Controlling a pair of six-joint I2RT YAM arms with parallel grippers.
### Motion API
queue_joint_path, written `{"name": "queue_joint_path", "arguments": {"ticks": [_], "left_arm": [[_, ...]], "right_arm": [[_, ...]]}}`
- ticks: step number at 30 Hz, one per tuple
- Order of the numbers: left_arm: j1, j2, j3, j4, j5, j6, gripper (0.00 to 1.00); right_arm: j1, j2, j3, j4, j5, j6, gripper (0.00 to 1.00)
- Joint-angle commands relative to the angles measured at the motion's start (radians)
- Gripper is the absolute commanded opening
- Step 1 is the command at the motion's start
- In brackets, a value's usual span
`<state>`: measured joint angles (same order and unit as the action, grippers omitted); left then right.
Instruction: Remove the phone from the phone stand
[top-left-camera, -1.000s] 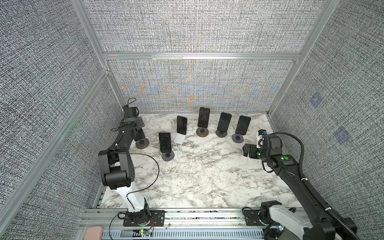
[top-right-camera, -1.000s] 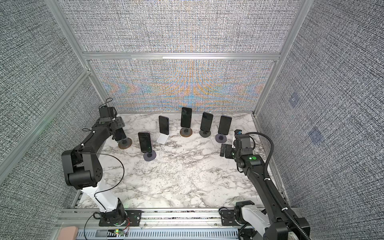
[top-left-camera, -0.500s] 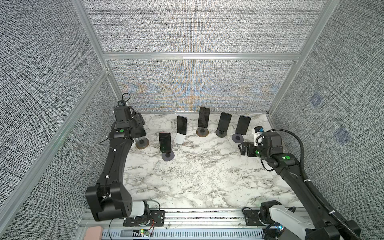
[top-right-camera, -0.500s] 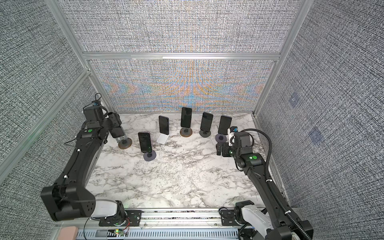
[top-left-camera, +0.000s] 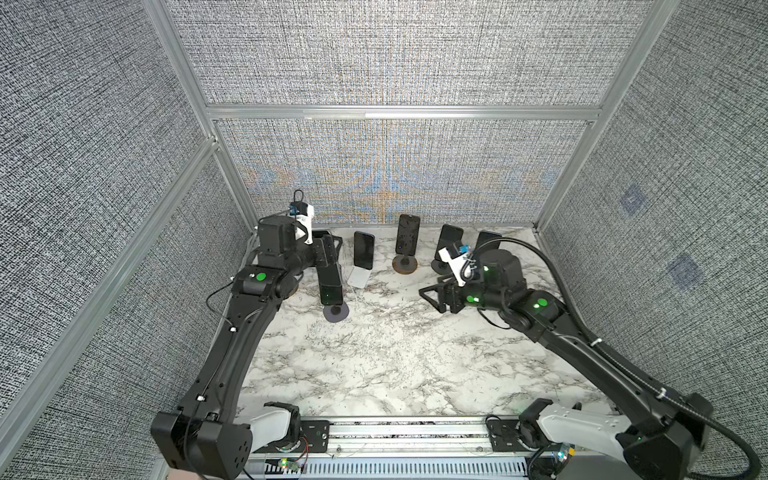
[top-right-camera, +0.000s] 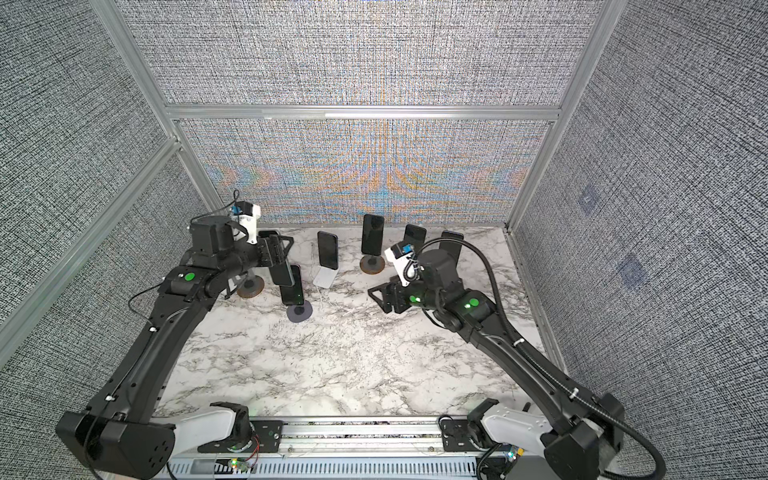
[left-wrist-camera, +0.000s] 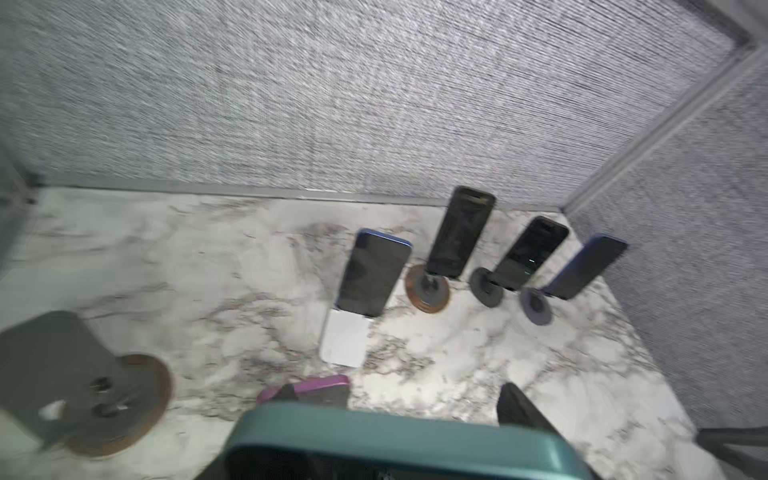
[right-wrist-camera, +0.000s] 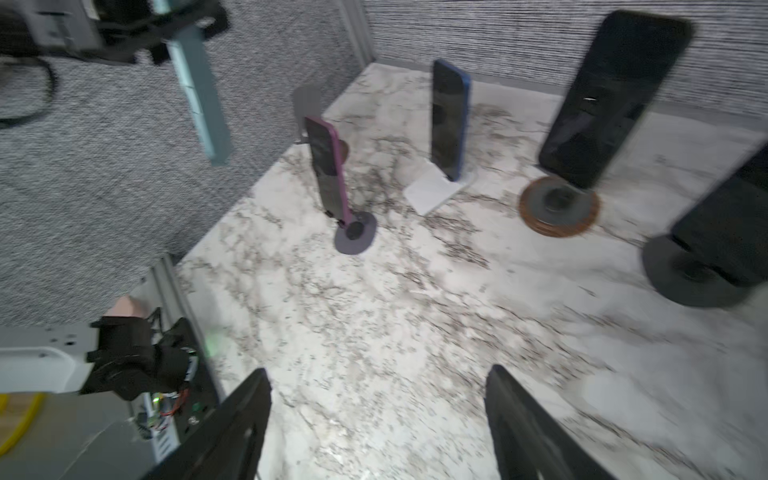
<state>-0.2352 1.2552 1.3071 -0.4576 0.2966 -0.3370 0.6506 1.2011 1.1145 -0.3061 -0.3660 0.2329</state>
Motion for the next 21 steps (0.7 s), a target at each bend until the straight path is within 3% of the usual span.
{"name": "queue_joint_path", "arguments": {"ticks": [1,9,21], "left_arm": [[-0.042,0.036,0.001,0.135,0.164,-0.106,0.56],[-0.135,0.094,-0.062,0.258,0.127,-0.199,0.56],[-0.173,0.07,-0.101,0.274,0.062,-0.206,0.56]], "right_arm": [[0.075,0.06,0.042,0.138,-0.074,0.055,0.75],[0.184,0.193,0.131,0.204,0.091,0.084,0.56],[0.187,0.285,0.147,0.29,0.227,0.146,0.42]]}}
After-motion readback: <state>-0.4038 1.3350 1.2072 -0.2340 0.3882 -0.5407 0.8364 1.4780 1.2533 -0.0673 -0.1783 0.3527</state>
